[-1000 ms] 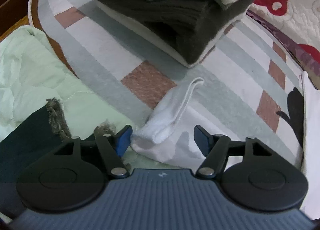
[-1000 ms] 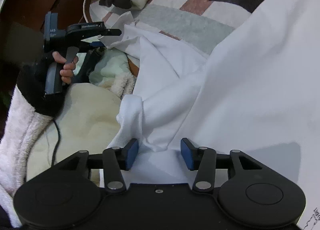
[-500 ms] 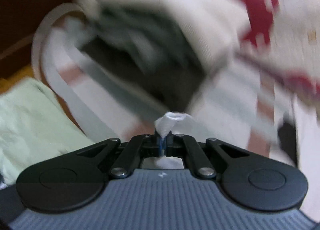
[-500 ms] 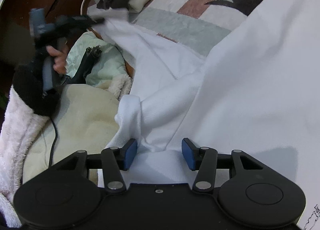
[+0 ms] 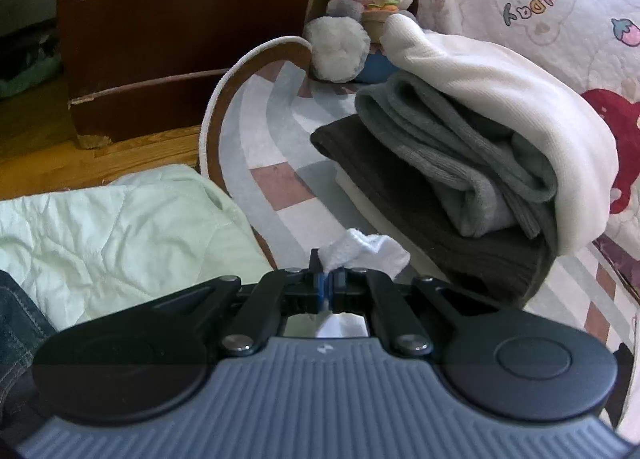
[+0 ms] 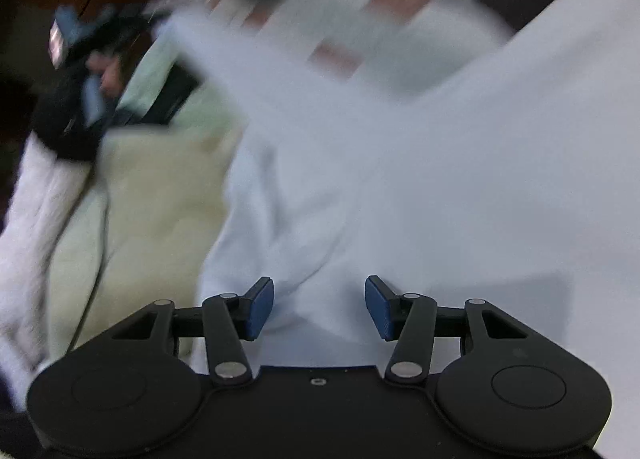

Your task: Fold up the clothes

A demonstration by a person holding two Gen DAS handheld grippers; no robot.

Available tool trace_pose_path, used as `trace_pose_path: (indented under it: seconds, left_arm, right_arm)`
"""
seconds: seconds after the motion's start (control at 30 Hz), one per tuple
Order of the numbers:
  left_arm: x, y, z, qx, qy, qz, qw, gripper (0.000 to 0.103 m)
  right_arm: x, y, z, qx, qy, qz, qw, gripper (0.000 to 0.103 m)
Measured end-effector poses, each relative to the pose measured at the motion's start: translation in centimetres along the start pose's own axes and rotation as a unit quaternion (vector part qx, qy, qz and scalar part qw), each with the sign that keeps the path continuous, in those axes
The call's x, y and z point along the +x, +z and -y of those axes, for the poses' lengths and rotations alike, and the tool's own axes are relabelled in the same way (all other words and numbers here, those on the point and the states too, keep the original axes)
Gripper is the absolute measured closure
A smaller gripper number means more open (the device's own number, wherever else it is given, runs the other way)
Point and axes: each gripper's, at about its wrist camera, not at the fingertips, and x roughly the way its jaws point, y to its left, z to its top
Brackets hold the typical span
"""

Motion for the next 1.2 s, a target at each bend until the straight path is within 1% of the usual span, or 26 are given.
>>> trace_pose_path:
  seconds: [0.03, 0.13, 0.2, 0.27, 0.37, 0.43, 0.5, 0.57, 0.63, 0.67, 0.73, 0.77, 0.8, 0.83, 0.87, 0.9, 0.93, 0.97, 1.0, 1.07, 1.1, 1.13, 1.2]
  left_arm:
    - [0.0, 0.0, 0.1, 0.001, -0.002, 0.0, 1.0, 0.102]
    - [-0.2, -0.2, 0.3, 0.006, -0.008, 0.002, 1.0, 0.102]
    - [-0.3, -0.3, 0.4, 0.009, -0.011, 0.003, 0.9999, 0.102]
    - [-0.3, -0.4, 0.6, 0.012, -0.015, 0.004, 0.9998, 0.102]
    - [-1.5, -0.5, 1.8, 0.042, -0.04, 0.019, 0.9981, 0.102]
    - [-2.8, -0.8, 3.1, 0.07, -0.064, 0.034, 0.9949, 0.102]
    - [-4.5, -1.3, 4.8, 0.102, -0.095, 0.044, 0.9892, 0.102]
    - [-6.1, -2.0, 7.0, 0.131, -0.135, 0.037, 0.9815, 0.102]
    - [-7.4, -2.7, 9.9, 0.15, -0.184, 0.017, 0.9712, 0.102]
    - [-8.0, -3.0, 11.6, 0.156, -0.21, 0.003, 0.9651, 0.102]
    - [-9.1, -3.6, 15.3, 0.161, -0.255, -0.024, 0.9532, 0.102]
    - [-9.8, -4.0, 17.4, 0.171, -0.274, -0.031, 0.9458, 0.102]
    - [-10.5, -4.4, 19.5, 0.186, -0.294, -0.035, 0.9371, 0.102]
    - [-11.3, -5.1, 21.7, 0.204, -0.315, -0.04, 0.9259, 0.102]
    - [-11.9, -5.9, 23.7, 0.221, -0.339, -0.052, 0.913, 0.102]
    - [-12.4, -6.8, 25.6, 0.236, -0.362, -0.068, 0.8993, 0.102]
    - [-12.6, -7.8, 27.0, 0.241, -0.384, -0.092, 0.8864, 0.102]
    - [-12.6, -8.9, 28.3, 0.243, -0.405, -0.12, 0.8731, 0.102]
    - [-12.1, -10.1, 29.0, 0.232, -0.419, -0.152, 0.8649, 0.102]
    - [-10.6, -12.6, 29.6, 0.197, -0.436, -0.218, 0.8505, 0.102]
    - [-10.1, -13.5, 29.4, 0.186, -0.438, -0.239, 0.8464, 0.102]
    - [-9.7, -14.4, 29.1, 0.177, -0.437, -0.255, 0.8443, 0.102]
    - [-8.8, -16.0, 28.3, 0.159, -0.434, -0.286, 0.8393, 0.102]
  right_arm:
    - [1.0, -0.4, -0.7, -0.011, 0.0, -0.015, 1.0, 0.045]
    - [1.2, -0.3, -2.2, -0.047, -0.031, -0.02, 0.998, 0.045]
    - [1.0, -0.1, -1.8, -0.044, -0.024, -0.026, 0.998, 0.045]
    - [0.5, 0.3, -1.6, -0.043, -0.029, -0.019, 0.998, 0.045]
    - [-1.3, 0.7, -1.5, -0.047, -0.048, 0.02, 0.998, 0.045]
    - [-2.9, 1.1, -0.9, -0.036, -0.053, 0.054, 0.996, 0.045]
    - [-4.9, 1.3, 0.3, -0.009, -0.061, 0.099, 0.993, 0.045]
    - [-7.1, 1.0, 1.9, 0.03, -0.067, 0.15, 0.986, 0.045]
    - [-9.5, 0.1, 3.8, 0.085, -0.058, 0.209, 0.973, 0.045]
    - [-10.3, -0.4, 4.6, 0.108, -0.046, 0.231, 0.966, 0.045]
    - [-12.0, -1.6, 6.3, 0.157, -0.015, 0.274, 0.949, 0.045]
    - [-12.4, -2.2, 6.9, 0.177, 0.003, 0.289, 0.941, 0.045]
    - [-12.8, -2.8, 7.5, 0.196, 0.022, 0.303, 0.932, 0.045]
    - [-13.0, -3.3, 7.9, 0.215, 0.043, 0.314, 0.924, 0.045]
    - [-13.1, -3.9, 8.3, 0.234, 0.063, 0.325, 0.914, 0.045]
    - [-12.8, -4.3, 8.4, 0.249, 0.081, 0.328, 0.908, 0.045]
    - [-12.6, -4.7, 8.5, 0.263, 0.099, 0.33, 0.901, 0.045]
    - [-12.3, -4.9, 8.4, 0.275, 0.105, 0.32, 0.9, 0.044]
    - [-11.9, -5.2, 8.3, 0.287, 0.111, 0.31, 0.9, 0.043]
    - [-11.1, -5.5, 7.7, 0.294, 0.068, 0.269, 0.915, 0.043]
    - [-10.7, -5.6, 7.3, 0.294, 0.041, 0.255, 0.92, 0.043]
    - [-10.4, -5.8, 7.1, 0.295, 0.021, 0.243, 0.924, 0.043]
    - [-9.9, -6.6, 7.4, 0.318, 0.037, 0.244, 0.916, 0.043]
